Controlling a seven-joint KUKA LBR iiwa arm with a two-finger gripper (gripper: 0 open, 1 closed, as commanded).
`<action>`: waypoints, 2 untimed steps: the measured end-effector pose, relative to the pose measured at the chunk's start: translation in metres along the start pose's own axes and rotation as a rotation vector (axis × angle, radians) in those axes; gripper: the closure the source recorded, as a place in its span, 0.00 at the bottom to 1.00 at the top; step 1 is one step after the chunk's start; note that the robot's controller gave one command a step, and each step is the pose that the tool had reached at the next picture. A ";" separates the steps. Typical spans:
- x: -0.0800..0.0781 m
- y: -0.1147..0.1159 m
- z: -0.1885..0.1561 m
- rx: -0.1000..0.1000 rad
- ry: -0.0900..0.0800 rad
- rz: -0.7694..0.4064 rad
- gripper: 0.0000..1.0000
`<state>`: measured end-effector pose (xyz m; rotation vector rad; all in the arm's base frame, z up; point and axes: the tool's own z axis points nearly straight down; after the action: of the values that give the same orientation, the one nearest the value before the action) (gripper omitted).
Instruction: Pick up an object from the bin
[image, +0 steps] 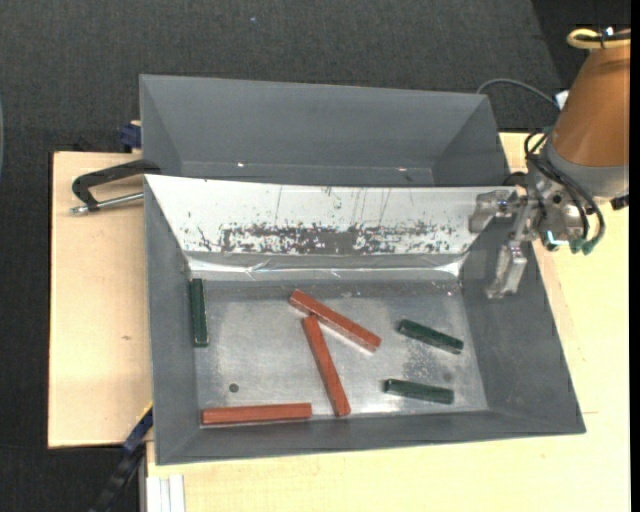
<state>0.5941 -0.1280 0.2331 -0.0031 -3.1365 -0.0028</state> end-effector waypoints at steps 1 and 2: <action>-0.002 0.001 -0.005 0.002 -0.009 -0.002 0.00; -0.005 0.019 0.074 0.001 -0.012 0.028 0.00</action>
Offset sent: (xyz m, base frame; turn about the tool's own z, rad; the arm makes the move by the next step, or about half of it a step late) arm 0.0053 0.0392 -0.1631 0.0581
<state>0.5989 -0.1088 0.1589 -0.0468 -3.1477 -0.0008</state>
